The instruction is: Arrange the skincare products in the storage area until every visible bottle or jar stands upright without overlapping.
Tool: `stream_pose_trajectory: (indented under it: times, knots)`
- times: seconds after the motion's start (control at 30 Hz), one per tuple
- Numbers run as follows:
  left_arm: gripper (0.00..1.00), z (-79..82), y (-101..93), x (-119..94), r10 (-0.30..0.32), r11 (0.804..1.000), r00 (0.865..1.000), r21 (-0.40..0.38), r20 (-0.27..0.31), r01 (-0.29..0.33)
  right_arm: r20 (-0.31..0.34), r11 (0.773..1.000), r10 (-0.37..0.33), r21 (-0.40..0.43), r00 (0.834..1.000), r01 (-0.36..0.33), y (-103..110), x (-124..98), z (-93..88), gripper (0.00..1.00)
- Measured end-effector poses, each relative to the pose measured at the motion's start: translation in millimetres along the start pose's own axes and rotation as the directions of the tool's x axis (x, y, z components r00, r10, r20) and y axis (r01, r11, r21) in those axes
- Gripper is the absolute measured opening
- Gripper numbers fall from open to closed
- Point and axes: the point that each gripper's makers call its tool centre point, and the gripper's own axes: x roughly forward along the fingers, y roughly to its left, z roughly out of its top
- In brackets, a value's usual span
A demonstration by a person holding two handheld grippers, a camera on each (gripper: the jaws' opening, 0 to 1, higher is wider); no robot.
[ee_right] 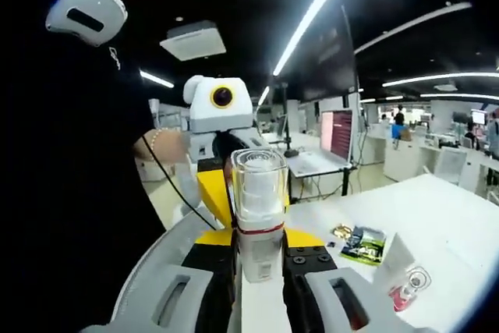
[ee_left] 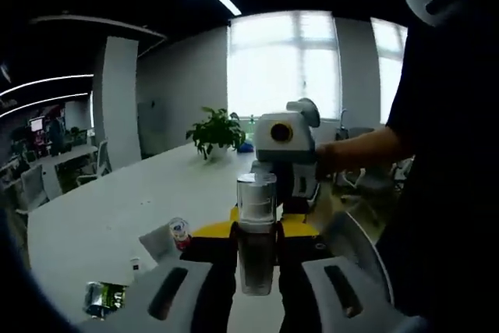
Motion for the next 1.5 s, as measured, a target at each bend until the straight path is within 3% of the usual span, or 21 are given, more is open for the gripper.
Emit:
stream_pose_trajectory:
  times: [0.1,0.17,0.4,0.63,0.83,1.0,1.2,1.5]
  knots:
    - [0.17,-5.6,-1.2,-0.3,-0.024,1.000,1.000,-0.015,-0.002,0.024,0.002,1.000,0.007,-0.006,1.000,-0.007,3.1,-3.6,-0.7,0.12]
    - [0.17,-4.6,-3.0,-1.7,-0.053,0.997,0.998,-0.056,0.029,0.055,0.004,1.000,0.005,-0.011,1.000,-0.005,2.3,-5.1,-1.3,0.11]
    - [0.17,-11.5,5.1,1.2,-0.041,0.995,0.998,-0.093,0.037,0.045,0.004,0.999,-0.036,-0.018,0.999,0.036,-5.4,-3.4,-6.1,0.09]
    - [0.19,-30.8,9.1,6.1,-0.027,0.988,1.000,-0.154,0.007,0.028,-0.044,0.996,-0.084,-0.006,0.995,0.084,-12.5,3.5,-29.6,0.09]
    - [0.28,-47.3,11.4,9.4,-0.009,0.986,0.999,-0.166,-0.036,0.003,-0.068,0.992,-0.124,0.014,0.990,0.125,-24.9,4.6,-49.7,0.09]
    - [0.39,-68.2,16.2,6.5,0.041,0.987,0.994,-0.152,-0.103,-0.057,-0.102,0.984,-0.175,0.007,0.979,0.176,-43.3,4.6,-69.7,0.09]
    - [0.58,-91.0,20.7,-4.9,0.112,0.976,0.982,-0.168,-0.152,-0.138,-0.124,0.979,-0.197,0.021,0.973,0.201,-60.3,9.4,-91.8,0.09]
    - [0.79,-109.0,28.5,-22.3,0.208,0.948,0.958,-0.202,-0.198,-0.247,-0.150,0.969,-0.237,0.040,0.960,0.246,-82.8,18.9,-123.6,0.09]
